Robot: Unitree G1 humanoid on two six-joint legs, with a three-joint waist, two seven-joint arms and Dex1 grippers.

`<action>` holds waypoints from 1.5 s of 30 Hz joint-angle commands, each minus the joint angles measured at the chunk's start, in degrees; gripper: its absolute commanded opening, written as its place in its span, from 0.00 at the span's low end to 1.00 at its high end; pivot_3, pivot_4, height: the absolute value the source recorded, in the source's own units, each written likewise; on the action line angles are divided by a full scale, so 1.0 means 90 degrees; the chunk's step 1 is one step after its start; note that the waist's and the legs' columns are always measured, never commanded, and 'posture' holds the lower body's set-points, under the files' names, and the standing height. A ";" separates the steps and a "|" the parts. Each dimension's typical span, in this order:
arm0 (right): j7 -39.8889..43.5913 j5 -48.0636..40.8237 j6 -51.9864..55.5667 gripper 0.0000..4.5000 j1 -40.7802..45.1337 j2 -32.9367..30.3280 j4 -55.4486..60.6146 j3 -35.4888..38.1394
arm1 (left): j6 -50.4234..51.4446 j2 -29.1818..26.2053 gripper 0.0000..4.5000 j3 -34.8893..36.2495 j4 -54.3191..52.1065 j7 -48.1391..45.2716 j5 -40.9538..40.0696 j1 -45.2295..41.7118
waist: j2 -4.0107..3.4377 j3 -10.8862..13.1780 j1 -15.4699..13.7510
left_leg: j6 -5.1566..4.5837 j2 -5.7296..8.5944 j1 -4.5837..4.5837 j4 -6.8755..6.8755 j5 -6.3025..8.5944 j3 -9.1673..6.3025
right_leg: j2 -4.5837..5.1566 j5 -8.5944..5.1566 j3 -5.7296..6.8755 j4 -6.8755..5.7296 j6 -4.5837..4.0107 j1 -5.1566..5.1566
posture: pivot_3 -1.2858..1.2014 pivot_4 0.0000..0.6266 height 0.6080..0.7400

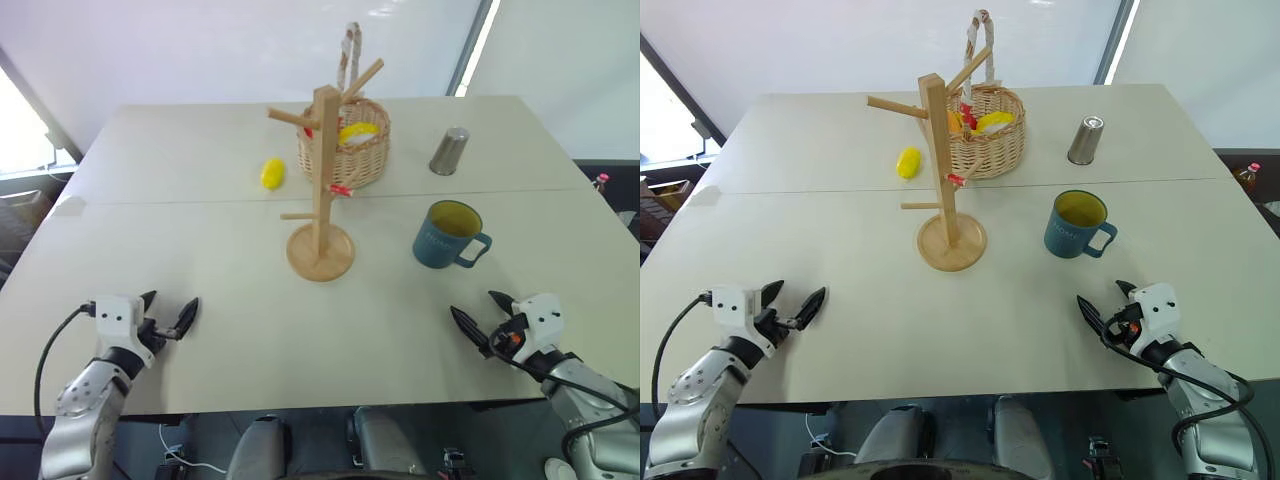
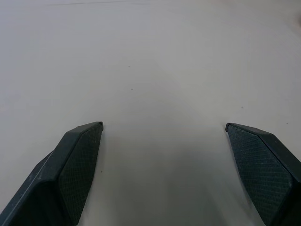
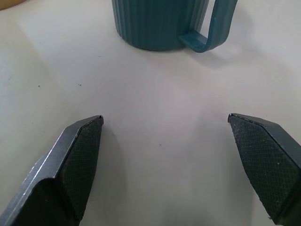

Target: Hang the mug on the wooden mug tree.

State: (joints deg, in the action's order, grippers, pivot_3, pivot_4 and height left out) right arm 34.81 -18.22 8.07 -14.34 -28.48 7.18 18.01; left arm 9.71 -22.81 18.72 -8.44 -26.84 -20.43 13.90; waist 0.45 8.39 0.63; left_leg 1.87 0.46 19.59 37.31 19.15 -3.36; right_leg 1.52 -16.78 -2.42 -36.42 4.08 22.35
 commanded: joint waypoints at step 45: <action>-0.3312 0.1112 0.0534 0.98 0.0422 0.1825 0.1961 -0.0115 | -0.0194 -0.0521 1.00 -0.2948 -0.0876 -0.2426 0.0306 -0.1705 | -0.0018 0.0004 0.0004 | 0.0004 0.0002 0.0000 0.0001 -0.0002 0.0004 | -0.0003 -0.0001 -0.0004 -0.0018 -0.0001 0.0013 | 0.52 0.24 1.00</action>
State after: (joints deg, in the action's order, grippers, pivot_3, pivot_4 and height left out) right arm 7.91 -9.38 12.11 -11.57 -12.68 22.48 16.12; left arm 9.06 -27.82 -7.69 -15.77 -48.48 -17.62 -0.61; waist 0.29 8.42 0.67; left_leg 1.90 0.48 19.60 37.32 19.13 -3.33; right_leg 1.49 -16.78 -2.45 -36.59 4.08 22.48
